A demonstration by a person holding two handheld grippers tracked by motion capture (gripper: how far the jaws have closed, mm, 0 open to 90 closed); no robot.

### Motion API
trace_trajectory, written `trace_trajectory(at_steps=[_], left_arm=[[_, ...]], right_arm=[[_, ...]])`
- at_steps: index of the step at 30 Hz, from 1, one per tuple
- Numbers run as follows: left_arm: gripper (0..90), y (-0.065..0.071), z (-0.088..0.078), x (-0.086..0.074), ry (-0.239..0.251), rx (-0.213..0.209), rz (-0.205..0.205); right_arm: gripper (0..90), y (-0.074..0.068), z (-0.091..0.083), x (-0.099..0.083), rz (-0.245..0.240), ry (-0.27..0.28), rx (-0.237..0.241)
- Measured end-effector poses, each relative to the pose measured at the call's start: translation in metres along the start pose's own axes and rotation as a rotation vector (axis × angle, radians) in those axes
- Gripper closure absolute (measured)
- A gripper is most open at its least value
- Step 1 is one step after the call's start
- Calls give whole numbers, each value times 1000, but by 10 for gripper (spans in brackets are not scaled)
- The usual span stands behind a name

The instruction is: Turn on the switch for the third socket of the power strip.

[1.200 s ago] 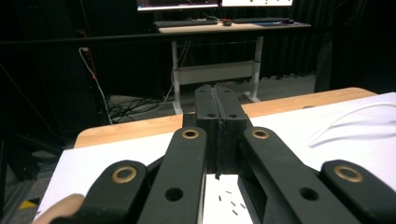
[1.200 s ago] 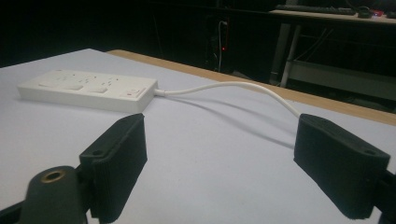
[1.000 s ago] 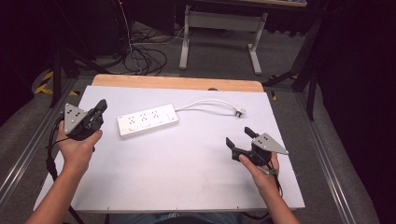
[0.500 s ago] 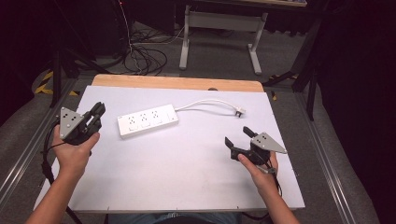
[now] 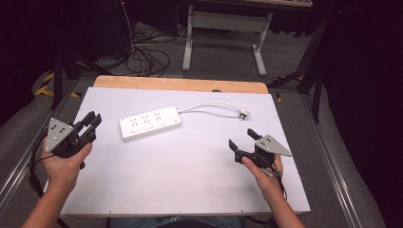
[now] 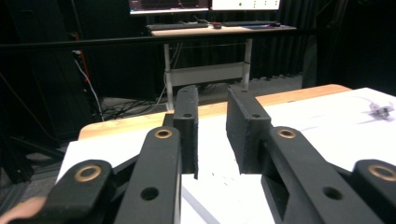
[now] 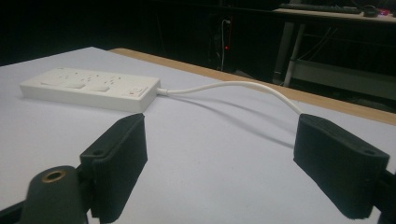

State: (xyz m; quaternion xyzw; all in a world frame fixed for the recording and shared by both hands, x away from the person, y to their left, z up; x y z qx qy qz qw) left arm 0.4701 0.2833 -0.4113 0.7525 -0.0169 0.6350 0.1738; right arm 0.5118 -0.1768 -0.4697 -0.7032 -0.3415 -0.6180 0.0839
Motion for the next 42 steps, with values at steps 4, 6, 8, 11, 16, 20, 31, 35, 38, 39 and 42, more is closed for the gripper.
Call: trace_trajectory(at_steps=[4, 6, 8, 11, 16, 20, 31, 35, 38, 39, 42], left_arm=[[651, 8, 0, 0, -8, -21, -5], [627, 9, 0, 0, -7, -19, 6], [606, 10, 0, 0, -11, -25, 8], [566, 8, -1, 0, -13, -24, 3], [529, 5, -3, 1, -6, -14, -13], [490, 4, -5, -4, -14, 10, 42], [303, -3, -5, -3, 7, 52, 8], [298, -3, -6, -3, 4, 47, 7], [277, -3, -6, -3, 2, 42, 11], [262, -3, -6, -3, -1, 39, 14], [224, -2, -6, -4, -8, 23, 31]], right_arm=[[177, 1, 0, 0, 3, 0, -1], [177, 0, 0, 0, 2, 1, -1], [177, 0, 0, 0, -3, 0, 1], [177, 0, 0, 0, -1, 0, -1], [177, 0, -1, 1, 0, 3, -1], [176, 1, -1, 0, -1, 0, 0], [176, 1, -1, -1, 1, -5, -1], [176, 1, -1, 0, -1, -3, 0], [176, 1, -2, 0, -1, -2, 0], [176, 1, -2, 0, 1, -2, -1], [176, 1, -2, 0, 0, -3, -1]])
Point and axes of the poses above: each handheld gripper's, and its own axes: z roughly forward along the jaws, x roughly out of its top, y roughly to its right, the point moved 7 cm from there along z, roughly forward along the jaws, and after that the axes turned 15 degrees about -z, right-handed, at the moved point
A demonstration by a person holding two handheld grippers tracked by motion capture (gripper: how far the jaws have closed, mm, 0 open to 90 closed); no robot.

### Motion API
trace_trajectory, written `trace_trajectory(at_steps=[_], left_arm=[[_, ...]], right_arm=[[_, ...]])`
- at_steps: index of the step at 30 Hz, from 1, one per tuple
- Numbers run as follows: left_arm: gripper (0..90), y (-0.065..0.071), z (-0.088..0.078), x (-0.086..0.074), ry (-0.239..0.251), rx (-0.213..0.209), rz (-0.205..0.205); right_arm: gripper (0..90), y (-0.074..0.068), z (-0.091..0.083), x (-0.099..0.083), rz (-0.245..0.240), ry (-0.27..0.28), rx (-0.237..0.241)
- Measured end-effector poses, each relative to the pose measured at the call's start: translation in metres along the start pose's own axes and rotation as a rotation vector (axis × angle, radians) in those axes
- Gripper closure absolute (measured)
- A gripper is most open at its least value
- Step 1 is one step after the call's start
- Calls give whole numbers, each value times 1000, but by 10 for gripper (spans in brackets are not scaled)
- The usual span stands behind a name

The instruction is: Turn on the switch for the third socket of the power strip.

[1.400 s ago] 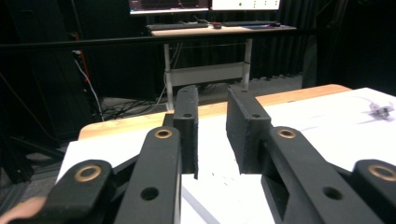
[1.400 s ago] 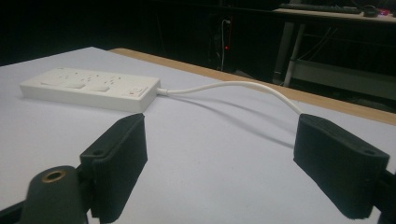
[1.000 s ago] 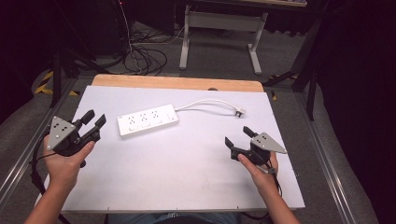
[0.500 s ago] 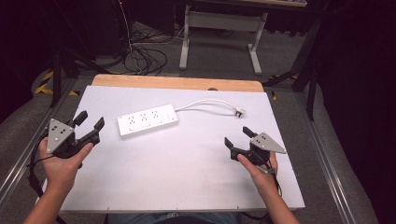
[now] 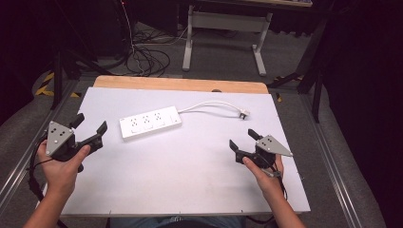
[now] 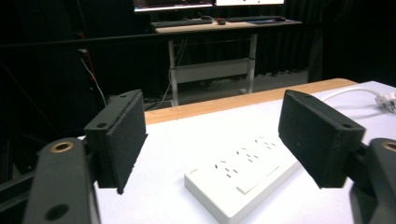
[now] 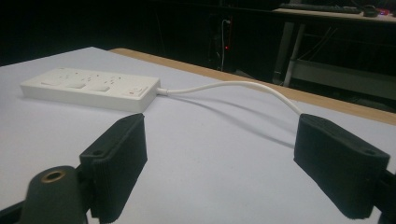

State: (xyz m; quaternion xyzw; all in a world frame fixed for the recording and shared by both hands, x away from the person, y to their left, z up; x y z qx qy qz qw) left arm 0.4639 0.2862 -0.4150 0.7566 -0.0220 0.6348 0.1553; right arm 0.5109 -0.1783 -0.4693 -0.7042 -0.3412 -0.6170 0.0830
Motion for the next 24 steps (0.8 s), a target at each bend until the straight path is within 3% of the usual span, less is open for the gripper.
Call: trace_trajectory(at_steps=[3, 8, 24], left_arm=[[174, 1, 0, -1, -4, -15, 8], [57, 0, -1, 0, 8, -1, 16], [48, -2, -4, -1, 9, -28, 8]], right_arm=[[174, 0, 0, 0, 0, 0, 0], [170, 0, 0, 0, 2, 1, -1], [168, 0, 1, 0, 1, 1, 2]])
Point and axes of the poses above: each handheld gripper's, and its own axes: z roughly forward along the jaws, x roughly out of its top, y roughly to its right, the point moved 7 cm from there along z, roughly forward along the jaws, and after that the axes turned 15 degrees about -z, right-handed, at the moved point
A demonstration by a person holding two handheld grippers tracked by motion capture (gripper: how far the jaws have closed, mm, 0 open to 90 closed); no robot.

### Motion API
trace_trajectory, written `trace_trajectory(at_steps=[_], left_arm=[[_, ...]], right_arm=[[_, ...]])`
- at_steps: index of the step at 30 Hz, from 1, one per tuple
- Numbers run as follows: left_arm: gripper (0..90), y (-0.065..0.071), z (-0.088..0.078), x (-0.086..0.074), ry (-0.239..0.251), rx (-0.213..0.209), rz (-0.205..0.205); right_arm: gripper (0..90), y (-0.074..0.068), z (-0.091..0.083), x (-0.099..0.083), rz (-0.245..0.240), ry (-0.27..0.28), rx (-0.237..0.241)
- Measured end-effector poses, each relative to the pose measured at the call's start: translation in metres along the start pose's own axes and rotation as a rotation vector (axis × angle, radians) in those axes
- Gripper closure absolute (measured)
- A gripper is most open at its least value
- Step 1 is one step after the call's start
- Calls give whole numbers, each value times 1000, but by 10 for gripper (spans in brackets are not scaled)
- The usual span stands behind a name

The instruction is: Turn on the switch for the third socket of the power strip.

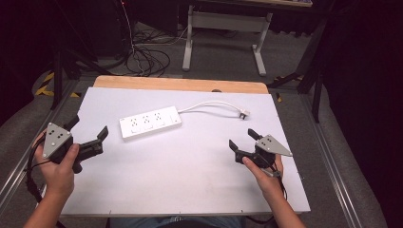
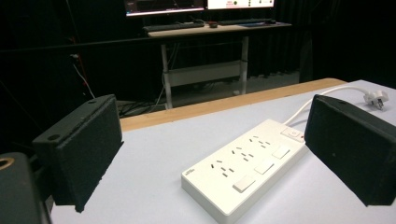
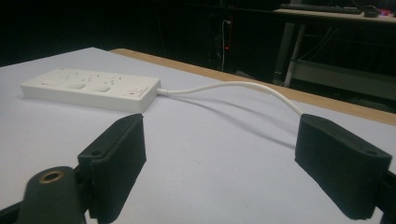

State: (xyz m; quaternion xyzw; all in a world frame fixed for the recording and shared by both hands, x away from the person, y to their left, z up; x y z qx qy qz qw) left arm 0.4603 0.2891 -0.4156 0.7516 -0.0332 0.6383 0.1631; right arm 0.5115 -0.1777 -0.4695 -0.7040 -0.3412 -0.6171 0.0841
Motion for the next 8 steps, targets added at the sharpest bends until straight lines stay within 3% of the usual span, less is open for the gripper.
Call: trace_trajectory(at_steps=[8], left_arm=[[58, 0, 2, -1, -9, -12, 1]], right_arm=[[164, 1, 0, 0, 3, 3, 0]])
Point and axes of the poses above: each handheld gripper's, and its own axes: z roughly forward along the jaws, x roughly out of its top, y roughly to its right, the point moved 7 cm from there along z, roughly forward along the jaws, and after that the axes turned 15 degrees about -z, right-handed, at the moved point
